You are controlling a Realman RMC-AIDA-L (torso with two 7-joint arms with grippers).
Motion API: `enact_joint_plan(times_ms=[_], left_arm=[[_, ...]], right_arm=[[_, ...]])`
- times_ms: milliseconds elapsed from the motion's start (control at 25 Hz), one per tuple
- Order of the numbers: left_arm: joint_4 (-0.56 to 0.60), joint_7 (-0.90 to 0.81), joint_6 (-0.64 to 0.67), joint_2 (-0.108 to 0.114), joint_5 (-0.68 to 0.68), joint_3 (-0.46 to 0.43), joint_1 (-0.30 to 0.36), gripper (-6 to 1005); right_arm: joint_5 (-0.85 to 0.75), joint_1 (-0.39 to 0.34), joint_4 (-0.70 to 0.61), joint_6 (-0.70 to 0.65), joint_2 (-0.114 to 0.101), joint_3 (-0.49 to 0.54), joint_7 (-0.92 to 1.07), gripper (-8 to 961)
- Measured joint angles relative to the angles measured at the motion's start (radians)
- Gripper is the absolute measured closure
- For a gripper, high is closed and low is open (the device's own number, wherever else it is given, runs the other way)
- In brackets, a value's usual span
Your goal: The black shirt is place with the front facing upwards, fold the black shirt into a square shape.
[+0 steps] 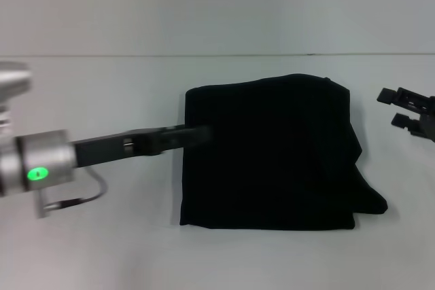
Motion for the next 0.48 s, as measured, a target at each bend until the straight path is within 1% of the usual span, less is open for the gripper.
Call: enact_joint_plan(times_ms=[40,120,160,200,280,480], left_arm=[[0.003,0.021,0.007,0.014,0.0,-0.002,0.015,94],[0.014,0.058,0.028,0.029,-0.001,-0.006,0.04,94],[0.024,0.079,0.042,0.034,-0.002,-0.011,0.053,94],[0.034,0.096,0.053,0.036,-0.003,-0.018,0.067,94],[0.049,0.153,0.059,0.033,-0.003,-0.04,0.091,94],[0.045,0.23,0.029,0.028,0.002,-0.055,0.117,94]], right_arm=[[-0.011,-0.001,-0.001,-0.02,-0.009,0.0,0.043,5],[-0.031,-0.003,-0.008,-0.049,-0.018,0.0,0.111,5],[-0.044,-0.002,-0.012,-0.059,-0.019,0.0,0.141,5],[-0.053,-0.001,-0.016,-0.066,-0.019,-0.001,0.159,5],[-0.067,0.004,-0.02,-0.083,-0.017,-0.001,0.192,5],[-0.097,0.027,-0.013,-0.089,-0.006,-0.003,0.24,5]])
